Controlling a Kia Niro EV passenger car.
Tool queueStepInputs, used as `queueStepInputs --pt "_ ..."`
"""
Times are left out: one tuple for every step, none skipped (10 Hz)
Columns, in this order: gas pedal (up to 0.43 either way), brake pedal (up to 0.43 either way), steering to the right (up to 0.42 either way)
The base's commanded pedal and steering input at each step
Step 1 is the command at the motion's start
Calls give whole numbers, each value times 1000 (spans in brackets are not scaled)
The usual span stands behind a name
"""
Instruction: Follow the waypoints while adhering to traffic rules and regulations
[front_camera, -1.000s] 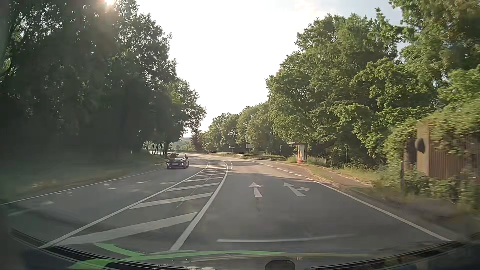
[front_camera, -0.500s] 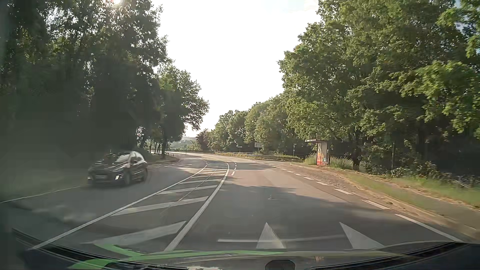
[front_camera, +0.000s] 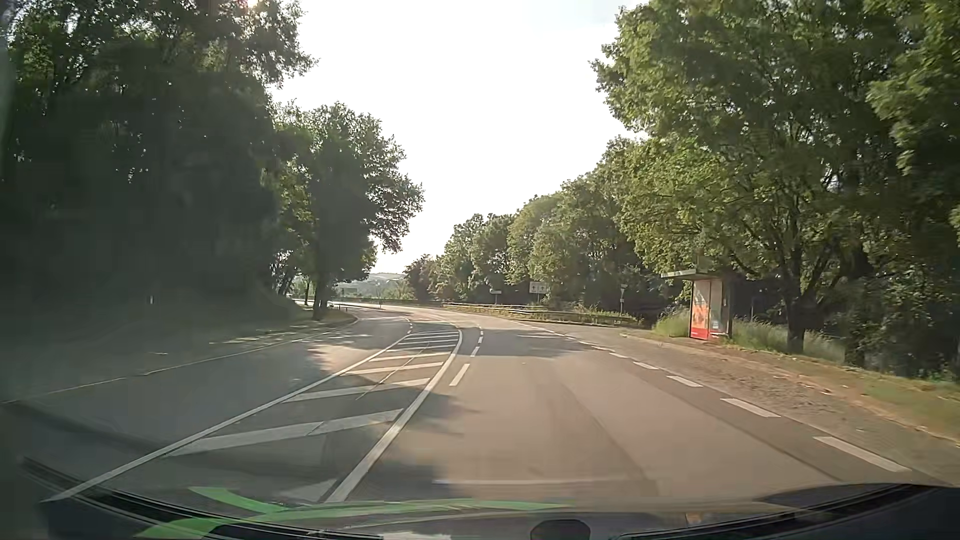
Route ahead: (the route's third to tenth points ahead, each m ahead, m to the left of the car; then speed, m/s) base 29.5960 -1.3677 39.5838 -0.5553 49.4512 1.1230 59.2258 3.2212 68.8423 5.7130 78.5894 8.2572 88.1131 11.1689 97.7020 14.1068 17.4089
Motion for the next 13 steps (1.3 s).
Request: queueStepInputs --pt "169 0 -20" --pt "169 0 -19" --pt "169 0 -20" --pt "177 0 -19" --pt "189 0 -17" --pt "189 0 -16" --pt "189 0 -16" --pt "177 0 -16" --pt "177 0 -16" --pt "150 0 -16" --pt "138 0 -16" --pt "138 0 -16" --pt "138 0 -16"
